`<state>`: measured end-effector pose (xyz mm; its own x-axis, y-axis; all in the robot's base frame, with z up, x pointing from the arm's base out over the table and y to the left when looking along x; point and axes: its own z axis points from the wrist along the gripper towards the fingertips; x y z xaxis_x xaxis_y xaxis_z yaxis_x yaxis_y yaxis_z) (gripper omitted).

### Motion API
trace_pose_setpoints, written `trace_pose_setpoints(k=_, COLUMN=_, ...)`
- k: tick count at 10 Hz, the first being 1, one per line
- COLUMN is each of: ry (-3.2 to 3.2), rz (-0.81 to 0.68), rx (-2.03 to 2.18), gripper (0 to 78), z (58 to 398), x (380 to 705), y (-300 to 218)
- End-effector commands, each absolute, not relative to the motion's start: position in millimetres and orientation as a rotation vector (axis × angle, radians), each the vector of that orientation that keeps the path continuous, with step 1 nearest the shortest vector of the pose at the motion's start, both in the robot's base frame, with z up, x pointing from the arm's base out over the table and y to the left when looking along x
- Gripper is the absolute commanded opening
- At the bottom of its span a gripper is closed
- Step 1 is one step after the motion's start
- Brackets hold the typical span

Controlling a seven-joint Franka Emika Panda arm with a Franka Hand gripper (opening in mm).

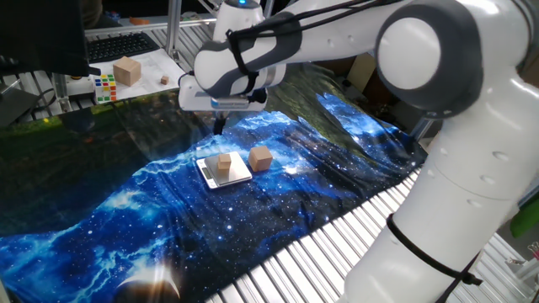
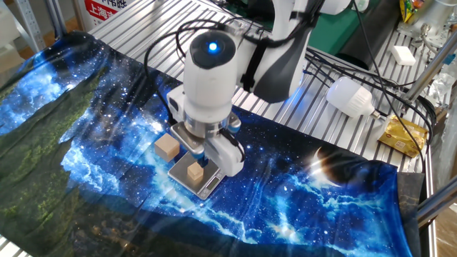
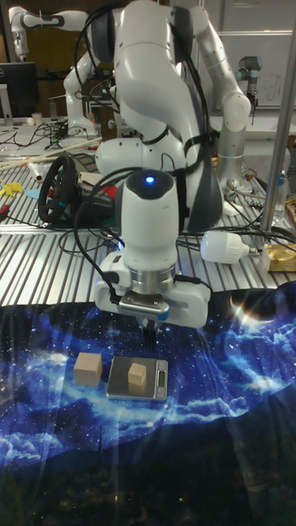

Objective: Remove the object from the scale

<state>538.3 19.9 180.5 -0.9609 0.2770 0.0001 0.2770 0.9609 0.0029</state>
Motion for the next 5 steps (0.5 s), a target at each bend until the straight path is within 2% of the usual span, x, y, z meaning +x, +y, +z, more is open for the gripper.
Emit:
trace_pose_setpoints(k=1, ry=3.097, rz=0.009, rx=0.436, gripper=0.0, z=165.6, x=539.5, y=19.4)
trace_pose_setpoints(k=5, ry=3.093, rz=0.019, rx=0.440, gripper=0.0, z=143.4, x=538.8, y=18.8)
